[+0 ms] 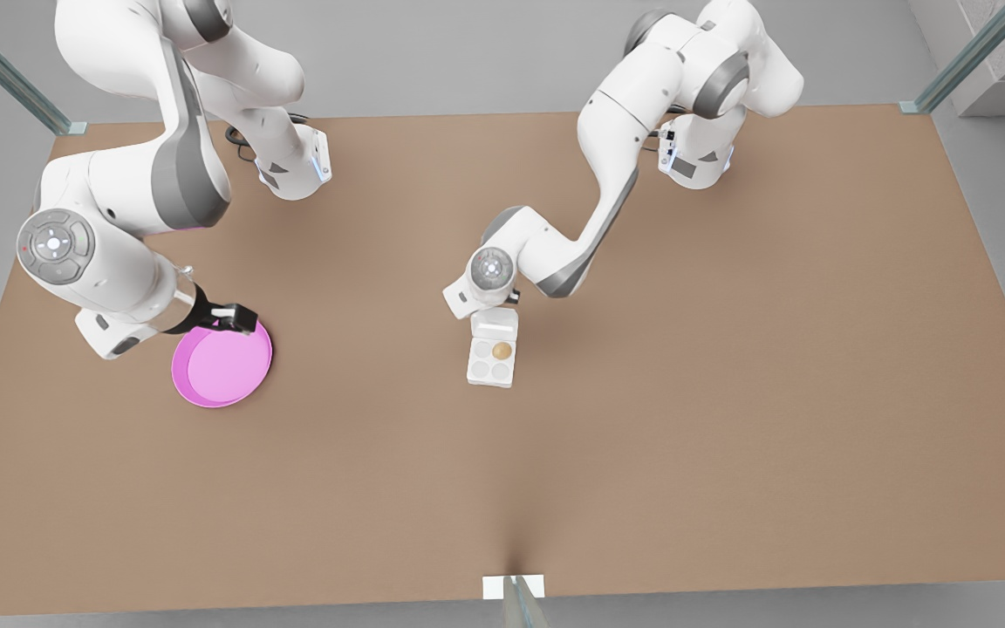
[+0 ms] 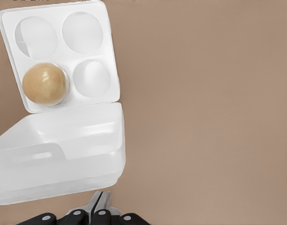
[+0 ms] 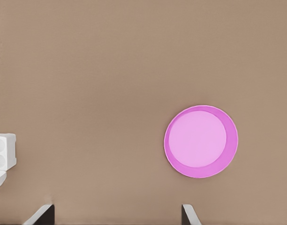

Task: Pack egg into the box and close the box lid

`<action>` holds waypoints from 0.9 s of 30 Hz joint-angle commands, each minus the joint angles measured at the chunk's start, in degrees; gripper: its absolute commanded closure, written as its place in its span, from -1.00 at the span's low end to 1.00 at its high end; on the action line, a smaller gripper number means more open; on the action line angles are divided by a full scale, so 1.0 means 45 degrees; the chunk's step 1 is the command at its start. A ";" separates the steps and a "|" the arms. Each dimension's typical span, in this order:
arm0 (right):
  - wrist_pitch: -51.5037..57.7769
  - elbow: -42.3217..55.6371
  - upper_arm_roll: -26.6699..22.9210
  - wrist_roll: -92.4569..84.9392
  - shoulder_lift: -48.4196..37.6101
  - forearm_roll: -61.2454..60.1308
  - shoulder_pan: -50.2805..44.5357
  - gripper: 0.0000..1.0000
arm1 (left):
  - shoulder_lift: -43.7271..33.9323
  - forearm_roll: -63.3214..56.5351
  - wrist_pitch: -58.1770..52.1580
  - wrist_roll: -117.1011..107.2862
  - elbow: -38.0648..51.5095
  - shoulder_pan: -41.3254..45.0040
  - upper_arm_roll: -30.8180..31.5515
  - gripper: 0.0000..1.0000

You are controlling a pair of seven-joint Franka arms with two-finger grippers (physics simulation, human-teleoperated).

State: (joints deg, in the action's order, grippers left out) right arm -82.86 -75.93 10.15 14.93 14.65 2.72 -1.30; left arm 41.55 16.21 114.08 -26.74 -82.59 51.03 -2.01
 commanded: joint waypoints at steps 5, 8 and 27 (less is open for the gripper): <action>0.0151 -0.0001 0.0010 -0.2400 -0.0013 -0.0078 -0.0043 -1.00 | -0.0015 -0.0341 0.0918 -0.5112 -0.0026 -0.0226 -0.0004 0.57; 0.0151 -0.0001 0.0010 -0.2400 -0.0013 -0.0078 -0.0023 -1.00 | -0.0015 -0.0419 0.0919 -0.5093 -0.0006 -0.0480 -0.0004 0.57; 0.0151 0.0019 0.0010 -0.2380 0.0006 -0.0059 -0.0062 -1.00 | -0.1187 0.0555 -0.7300 -0.4490 0.5519 -0.7487 0.0016 0.57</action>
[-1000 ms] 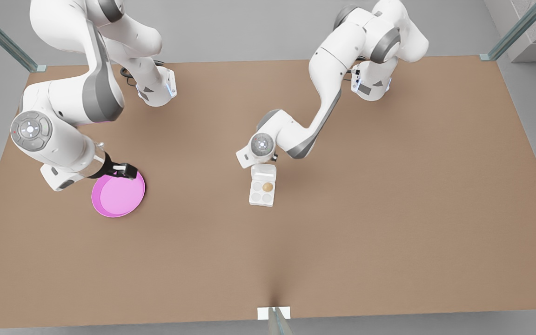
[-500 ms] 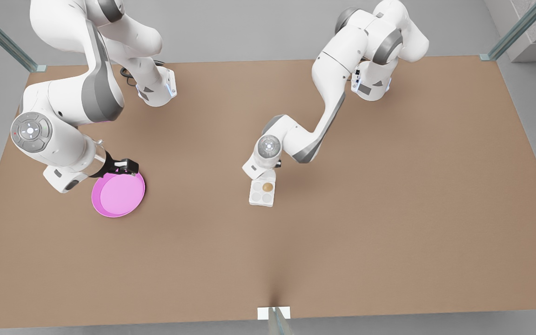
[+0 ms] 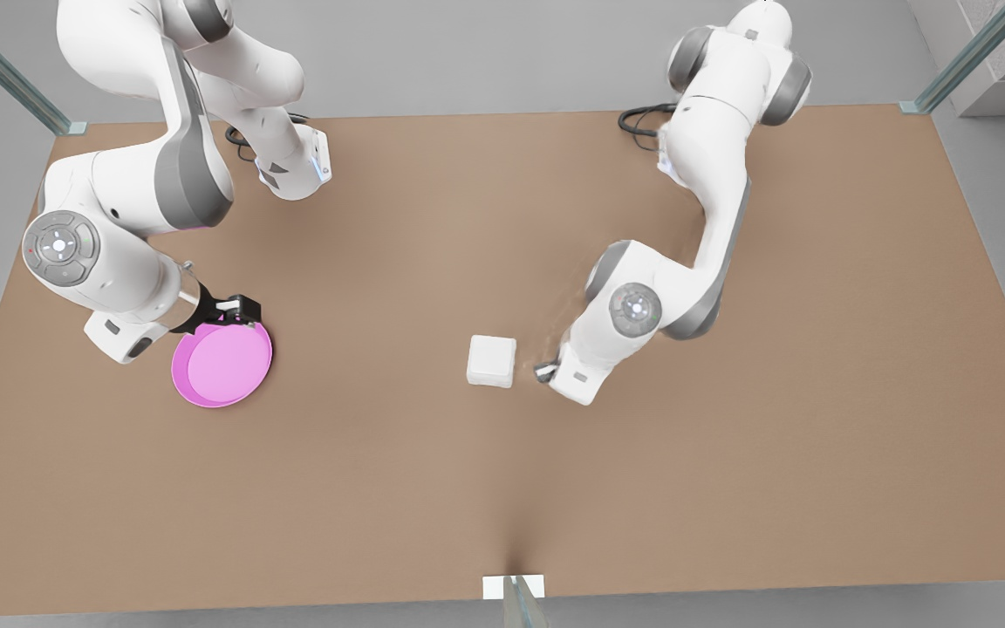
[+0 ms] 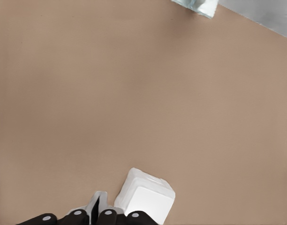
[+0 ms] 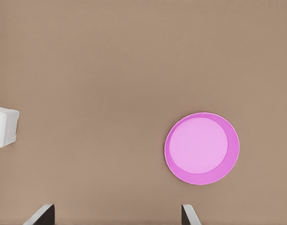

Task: Pack egg into the box and close the box lid

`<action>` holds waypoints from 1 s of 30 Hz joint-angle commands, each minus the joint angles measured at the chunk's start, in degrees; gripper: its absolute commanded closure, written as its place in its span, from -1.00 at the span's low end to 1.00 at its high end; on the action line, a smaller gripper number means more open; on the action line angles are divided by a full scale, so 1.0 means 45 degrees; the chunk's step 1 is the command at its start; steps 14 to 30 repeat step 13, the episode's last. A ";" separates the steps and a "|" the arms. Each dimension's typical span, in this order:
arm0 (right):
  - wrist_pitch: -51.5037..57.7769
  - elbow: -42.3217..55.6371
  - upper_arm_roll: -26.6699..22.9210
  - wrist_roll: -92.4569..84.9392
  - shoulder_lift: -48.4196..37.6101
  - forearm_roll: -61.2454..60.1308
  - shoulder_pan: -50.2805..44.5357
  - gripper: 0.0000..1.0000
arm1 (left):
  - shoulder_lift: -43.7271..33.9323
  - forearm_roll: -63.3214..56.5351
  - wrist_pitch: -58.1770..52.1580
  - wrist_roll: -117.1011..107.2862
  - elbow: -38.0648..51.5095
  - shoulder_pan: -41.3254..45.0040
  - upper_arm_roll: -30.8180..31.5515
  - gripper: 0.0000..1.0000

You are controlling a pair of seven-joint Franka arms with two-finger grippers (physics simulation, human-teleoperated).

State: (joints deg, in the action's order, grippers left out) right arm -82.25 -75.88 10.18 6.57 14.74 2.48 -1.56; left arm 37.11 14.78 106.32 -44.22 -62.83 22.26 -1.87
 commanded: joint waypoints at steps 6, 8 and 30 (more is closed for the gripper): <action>0.0036 -0.0033 0.0004 -0.0503 0.0220 0.0016 0.0072 -1.00 | -0.4025 -0.3930 -0.8119 1.1542 0.0157 -0.3736 -0.0131 -1.00; 0.0055 -0.0033 0.0004 -0.0484 0.0239 0.0133 0.0014 -1.00 | -0.5785 -0.4008 -0.6753 1.2306 -0.2442 -0.3149 -0.0131 -1.00; 0.0075 -0.0033 0.0004 -0.0484 0.0278 0.0094 0.0072 -1.00 | -0.5962 -0.3988 -0.6517 1.2209 -0.2854 -0.2973 -0.0131 -1.00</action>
